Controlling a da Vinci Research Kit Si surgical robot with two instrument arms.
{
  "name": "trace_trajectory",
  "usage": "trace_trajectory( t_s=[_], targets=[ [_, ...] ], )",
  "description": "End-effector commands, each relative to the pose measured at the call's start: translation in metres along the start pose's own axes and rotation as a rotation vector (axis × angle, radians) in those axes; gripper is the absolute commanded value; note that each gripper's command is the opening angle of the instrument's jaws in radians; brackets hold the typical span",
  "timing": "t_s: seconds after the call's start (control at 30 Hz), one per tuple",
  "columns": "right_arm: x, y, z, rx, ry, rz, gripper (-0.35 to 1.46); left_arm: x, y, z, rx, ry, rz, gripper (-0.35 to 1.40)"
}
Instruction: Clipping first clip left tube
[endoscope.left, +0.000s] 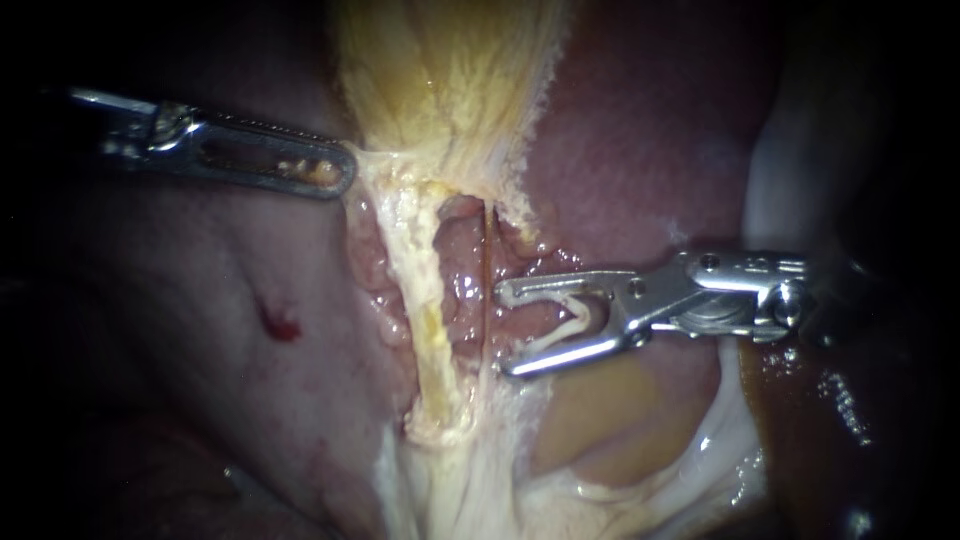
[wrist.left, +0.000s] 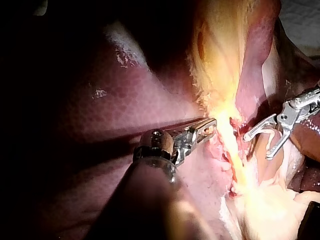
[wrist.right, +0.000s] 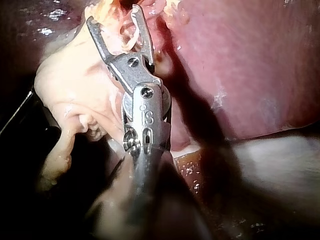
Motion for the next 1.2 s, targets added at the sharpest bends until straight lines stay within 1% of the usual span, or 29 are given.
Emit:
trace_trajectory(
  t_s=[0.03, 0.4, 0.63, 0.73, 1.07, 1.2],
  targets=[
    [0.0000, 0.0000, 0.0001, -0.001, 0.001, 0.000, 0.50, 0.0000, 0.0000, 0.0000, 0.000, 0.000, 0.000, -0.35],
    [0.0000, -0.0002, 0.0013, -0.001, 0.005, -0.005, 0.50, 0.0000, 0.0000, 0.0000, 0.000, 0.000, 0.000, -0.35],
    [-0.0016, 0.0002, 0.0029, 0.007, 0.006, -0.021, 0.50, 0.0000, 0.0000, 0.0000, 0.000, 0.000, 0.000, -0.35],
    [-0.0023, 0.0007, 0.0033, 0.007, 0.006, -0.026, 0.50, 0.0000, 0.0000, 0.0000, 0.000, 0.000, 0.000, -0.35],
    [-0.0042, 0.0030, 0.0033, 0.001, 0.002, -0.039, 0.50, 0.0000, 0.0000, 0.0000, 0.000, 0.000, 0.000, -0.35],
    [-0.0045, 0.0032, 0.0036, 0.006, 0.004, -0.035, 0.50, 0.0000, 0.0000, 0.0000, 0.000, 0.000, 0.000, -0.35]
  ],
)
